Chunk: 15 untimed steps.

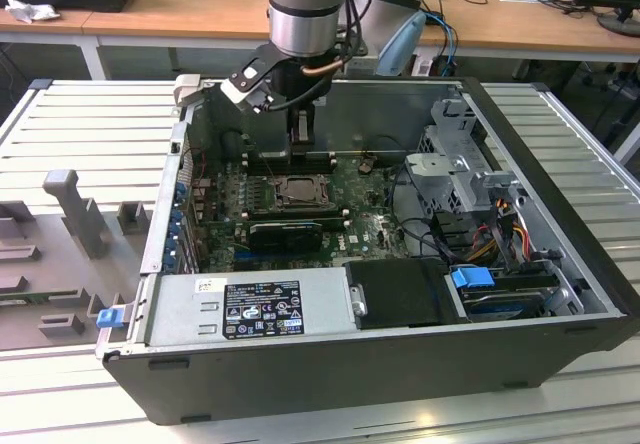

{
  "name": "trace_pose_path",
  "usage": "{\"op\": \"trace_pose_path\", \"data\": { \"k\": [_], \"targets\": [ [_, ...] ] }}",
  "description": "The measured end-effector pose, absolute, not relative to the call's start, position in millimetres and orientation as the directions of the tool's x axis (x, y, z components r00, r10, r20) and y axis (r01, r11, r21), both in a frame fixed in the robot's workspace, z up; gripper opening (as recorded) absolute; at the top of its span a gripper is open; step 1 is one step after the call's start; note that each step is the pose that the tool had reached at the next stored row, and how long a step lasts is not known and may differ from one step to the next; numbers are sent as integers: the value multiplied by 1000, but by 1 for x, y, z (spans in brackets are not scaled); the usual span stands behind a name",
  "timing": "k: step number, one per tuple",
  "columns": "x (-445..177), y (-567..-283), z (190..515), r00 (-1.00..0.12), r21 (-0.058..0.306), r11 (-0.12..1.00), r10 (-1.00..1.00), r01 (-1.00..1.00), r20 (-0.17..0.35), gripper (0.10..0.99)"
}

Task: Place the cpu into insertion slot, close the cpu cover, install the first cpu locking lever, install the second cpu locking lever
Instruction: 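Install the first cpu locking lever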

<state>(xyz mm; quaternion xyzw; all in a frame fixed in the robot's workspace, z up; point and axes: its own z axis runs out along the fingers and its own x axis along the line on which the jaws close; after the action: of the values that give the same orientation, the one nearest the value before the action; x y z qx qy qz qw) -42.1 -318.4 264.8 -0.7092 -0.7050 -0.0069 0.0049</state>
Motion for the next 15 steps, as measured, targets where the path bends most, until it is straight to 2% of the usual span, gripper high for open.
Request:
{"op": "trace_pose_path", "data": {
  "k": [6,12,15],
  "targets": [
    [-42,-318,272,-8,3,8,1000,1000,17,106],
    [-42,-318,272,-191,3,191,982,982,17,106],
    [-42,-318,272,-234,3,234,972,972,17,106]
  ]
}}
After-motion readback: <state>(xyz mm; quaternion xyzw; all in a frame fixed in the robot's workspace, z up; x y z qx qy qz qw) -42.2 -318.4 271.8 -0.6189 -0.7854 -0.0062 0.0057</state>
